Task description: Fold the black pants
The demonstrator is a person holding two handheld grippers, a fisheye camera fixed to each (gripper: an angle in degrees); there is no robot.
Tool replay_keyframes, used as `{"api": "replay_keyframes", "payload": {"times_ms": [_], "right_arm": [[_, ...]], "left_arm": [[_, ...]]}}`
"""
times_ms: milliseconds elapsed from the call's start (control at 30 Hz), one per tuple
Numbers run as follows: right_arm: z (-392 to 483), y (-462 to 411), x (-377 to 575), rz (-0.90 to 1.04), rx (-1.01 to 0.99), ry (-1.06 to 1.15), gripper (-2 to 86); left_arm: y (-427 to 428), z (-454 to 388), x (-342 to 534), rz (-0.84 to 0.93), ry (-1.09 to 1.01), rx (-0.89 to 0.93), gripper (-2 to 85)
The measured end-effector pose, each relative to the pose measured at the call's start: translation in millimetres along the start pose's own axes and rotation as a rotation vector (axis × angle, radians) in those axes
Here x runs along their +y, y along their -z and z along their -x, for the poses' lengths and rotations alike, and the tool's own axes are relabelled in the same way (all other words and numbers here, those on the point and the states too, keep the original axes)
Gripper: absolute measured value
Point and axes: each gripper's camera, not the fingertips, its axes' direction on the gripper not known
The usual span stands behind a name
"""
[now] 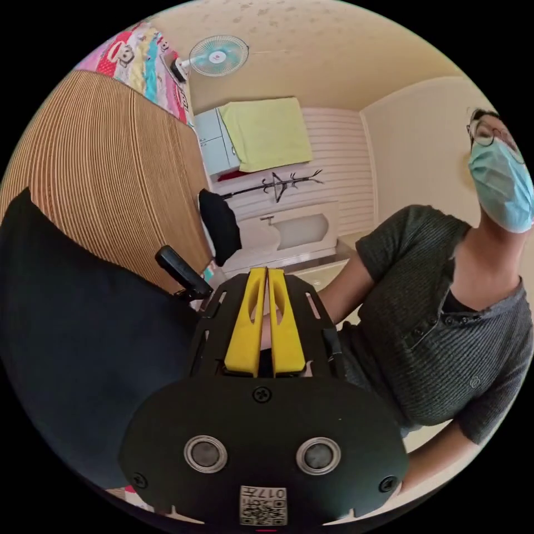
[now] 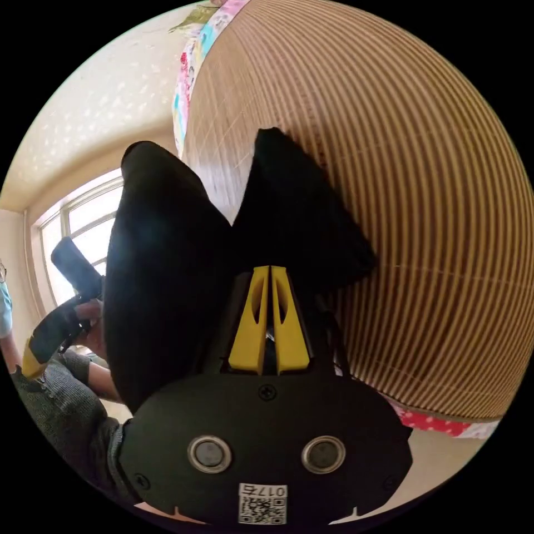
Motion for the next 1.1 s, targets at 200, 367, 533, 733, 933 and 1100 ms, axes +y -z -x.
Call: {"api": "replay_keyframes", "payload": {"times_ms": [200, 367, 533, 733, 933, 1100], "right_arm": [[-74.9, 146.0, 47.0, -0.185, 0.005, -0.119, 2.7], [-63.9, 162.5, 40.6, -0.043, -0.14, 0.023, 14.3], [-81.7, 112.6, 67.9, 0.075, -0.346, -0.017, 22.1], [-85.4, 65.1, 95.2, 0.05, -0.596, -0.02, 25.5], [-48.8, 11.3, 92.3, 0.174, -0.693, 0.109, 36.8], [-22.8, -8.6, 61.0, 0.046, -0.847, 0.196, 37.6]], "left_arm": [[85.6, 21.0, 79.9, -0.38, 0.414, -0.553, 10.3], [139.3, 16.1, 175.2, -0.572, 0.753, -0.984, 17.9], [111.3, 68.3, 199.1, -0.478, 0.778, -0.704, 22.1], [72.5, 119.4, 193.2, -0.312, 0.758, -0.351, 15.1], [14.5, 101.4, 171.7, -0.16, 0.646, -0.13, 6.4], [-13.8, 68.6, 168.1, -0.113, 0.629, -0.117, 5.4]]}}
